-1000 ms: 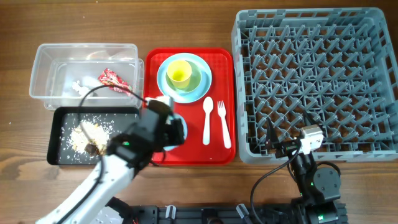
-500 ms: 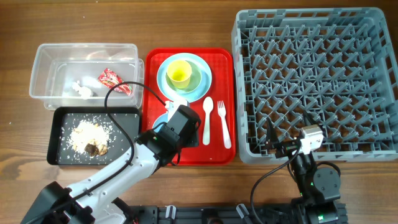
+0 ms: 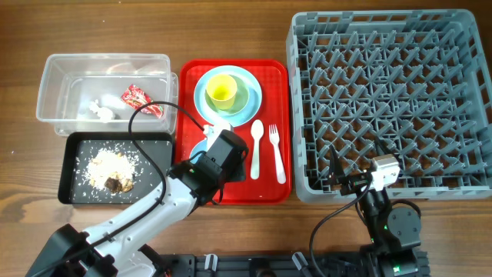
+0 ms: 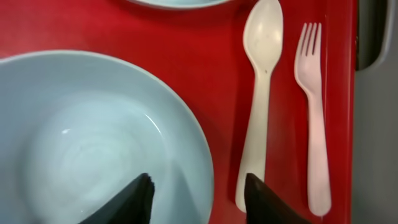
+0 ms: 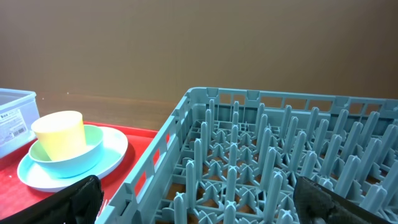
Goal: Sort waste into correct bins and load items into the dishwasher rack
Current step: 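Carry the emptied blue bowl right toward the red tray, then lower the blue bowl onto the red tray and open the left gripper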
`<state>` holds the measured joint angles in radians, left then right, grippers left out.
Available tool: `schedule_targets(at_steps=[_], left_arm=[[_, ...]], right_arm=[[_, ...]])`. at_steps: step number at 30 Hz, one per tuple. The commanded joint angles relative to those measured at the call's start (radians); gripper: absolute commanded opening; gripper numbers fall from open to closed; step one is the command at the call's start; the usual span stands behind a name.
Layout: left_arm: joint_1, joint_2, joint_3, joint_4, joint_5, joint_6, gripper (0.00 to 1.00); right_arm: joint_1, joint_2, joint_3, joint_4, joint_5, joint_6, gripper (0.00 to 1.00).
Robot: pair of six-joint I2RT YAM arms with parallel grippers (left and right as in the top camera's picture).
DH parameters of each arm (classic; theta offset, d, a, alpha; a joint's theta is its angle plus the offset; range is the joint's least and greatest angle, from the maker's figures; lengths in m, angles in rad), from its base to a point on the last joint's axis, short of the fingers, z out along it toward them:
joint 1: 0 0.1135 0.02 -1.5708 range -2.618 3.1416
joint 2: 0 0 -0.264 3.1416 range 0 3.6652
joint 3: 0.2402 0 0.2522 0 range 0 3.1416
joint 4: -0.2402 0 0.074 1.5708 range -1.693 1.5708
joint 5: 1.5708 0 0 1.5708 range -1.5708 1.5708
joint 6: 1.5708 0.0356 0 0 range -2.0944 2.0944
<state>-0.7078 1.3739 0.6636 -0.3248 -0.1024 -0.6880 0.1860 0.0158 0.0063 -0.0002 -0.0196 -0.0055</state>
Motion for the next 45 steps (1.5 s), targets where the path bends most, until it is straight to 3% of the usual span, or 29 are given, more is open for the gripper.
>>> schedule_targets(at_steps=[1,4,7,8,18,25,29,34,45], left_arm=[[-0.001,0.008,0.005,0.011,-0.079,-0.001,0.54],[-0.001,0.008,0.005,0.028,-0.079,-0.001,0.67],[-0.001,0.008,0.005,0.041,-0.079,-0.001,0.98],[-0.001,0.008,0.005,0.042,-0.079,-0.001,1.0],[0.016,0.006,0.013,0.082,-0.093,-0.001,1.0],[0.135,-0.027,0.09,0.049,-0.09,0.012,1.0],[0.218,-0.05,0.111,0.098,-0.091,0.082,1.0],[0.302,-0.056,0.111,0.12,-0.09,0.081,1.0],[0.32,-0.056,0.111,0.074,-0.09,0.081,1.0]], right_arm=[[-0.004,0.0,-0.001,0.005,-0.004,-0.006,1.0],[-0.004,0.0,-0.001,0.005,-0.004,-0.005,1.0],[-0.004,0.0,-0.001,0.005,-0.004,-0.006,1.0],[-0.004,0.0,-0.001,0.005,-0.004,-0.006,1.0],[-0.004,0.0,-0.001,0.005,-0.004,-0.006,1.0],[-0.004,0.0,-0.001,0.005,-0.004,-0.006,1.0],[-0.004,0.0,-0.001,0.005,-0.004,-0.006,1.0],[-0.004,0.0,-0.001,0.005,-0.004,-0.006,1.0],[-0.004,0.0,-0.001,0.005,-0.004,-0.006,1.0]])
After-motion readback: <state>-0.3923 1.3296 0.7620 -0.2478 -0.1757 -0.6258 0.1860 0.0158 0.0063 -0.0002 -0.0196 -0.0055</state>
